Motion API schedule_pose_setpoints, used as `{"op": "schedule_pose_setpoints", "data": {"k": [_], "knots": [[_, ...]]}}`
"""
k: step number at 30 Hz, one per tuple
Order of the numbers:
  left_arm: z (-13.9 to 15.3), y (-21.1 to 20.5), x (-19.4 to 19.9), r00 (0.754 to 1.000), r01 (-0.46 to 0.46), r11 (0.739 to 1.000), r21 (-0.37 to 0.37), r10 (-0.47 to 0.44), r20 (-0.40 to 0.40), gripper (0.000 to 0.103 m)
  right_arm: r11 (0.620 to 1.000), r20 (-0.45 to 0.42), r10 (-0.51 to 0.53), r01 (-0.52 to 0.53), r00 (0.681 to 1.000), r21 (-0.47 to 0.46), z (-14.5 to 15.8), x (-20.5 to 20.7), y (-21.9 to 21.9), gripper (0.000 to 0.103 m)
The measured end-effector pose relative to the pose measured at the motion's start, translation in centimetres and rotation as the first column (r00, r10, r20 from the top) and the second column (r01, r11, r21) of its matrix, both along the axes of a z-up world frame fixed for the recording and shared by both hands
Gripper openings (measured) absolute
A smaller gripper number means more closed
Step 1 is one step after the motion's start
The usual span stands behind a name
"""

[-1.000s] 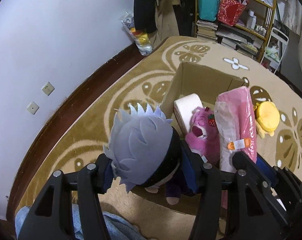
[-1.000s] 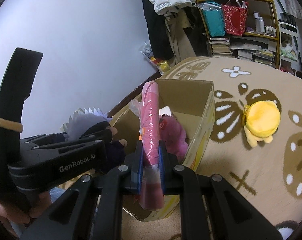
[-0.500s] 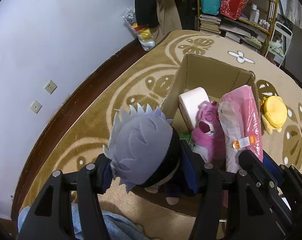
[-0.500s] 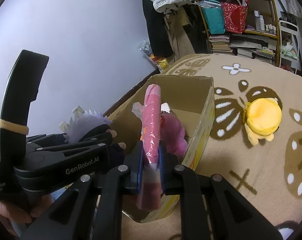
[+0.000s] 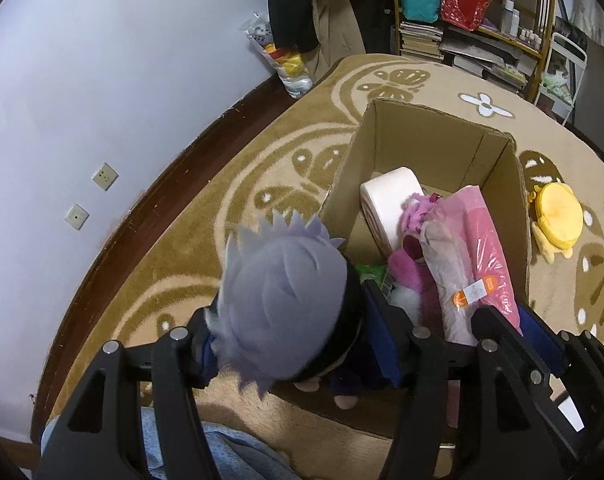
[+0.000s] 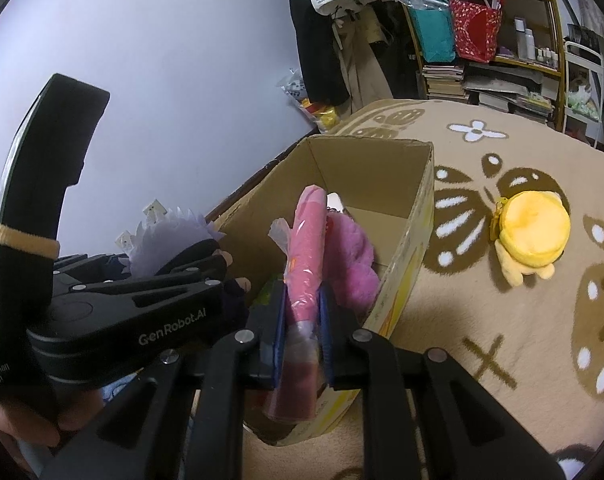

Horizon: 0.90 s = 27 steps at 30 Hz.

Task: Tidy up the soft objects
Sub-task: 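Open left gripper releasing doll while right gripper releases pink package into box, then move left tool to yellow plush while right tool moves to black Face tissue pack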

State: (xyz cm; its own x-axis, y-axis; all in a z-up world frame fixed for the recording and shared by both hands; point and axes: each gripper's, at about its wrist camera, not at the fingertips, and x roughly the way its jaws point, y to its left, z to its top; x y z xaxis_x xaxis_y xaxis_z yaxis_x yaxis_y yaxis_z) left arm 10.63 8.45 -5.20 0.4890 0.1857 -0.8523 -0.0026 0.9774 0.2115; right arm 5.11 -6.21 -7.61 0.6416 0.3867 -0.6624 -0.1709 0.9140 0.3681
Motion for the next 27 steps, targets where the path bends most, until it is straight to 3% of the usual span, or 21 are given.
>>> {"op": "schedule_pose_setpoints", "data": {"k": [15,18,22,27], "knots": [[2.3,-0.8,0.3,0.997,0.039,0.999,-0.026,-0.038,0.063,0.063,0.999,0.052,-0.023,0.024,0.998,-0.03,1.8,-0.5,-0.8,0.019],[3.1,-1.3,0.5,0.995,0.061,0.997,-0.038,-0.058,0.081,0.065,0.997,0.065,-0.04,0.044,0.997,-0.058,2.3,-0.5,-1.5,0.027],[4.4,-1.8,0.6,0.99,0.094,0.991,-0.091,-0.083,0.116,0.07,0.996,0.064,-0.078,0.08,0.995,-0.043,2.6,-0.4,-3.3,0.028],[5.2,-3.3,1.2,0.98,0.149,0.986,-0.07,-0.138,0.14,0.07,0.99,0.049,-0.133,0.135,0.99,-0.04,2.8,-0.1,-5.6,0.04]]}}
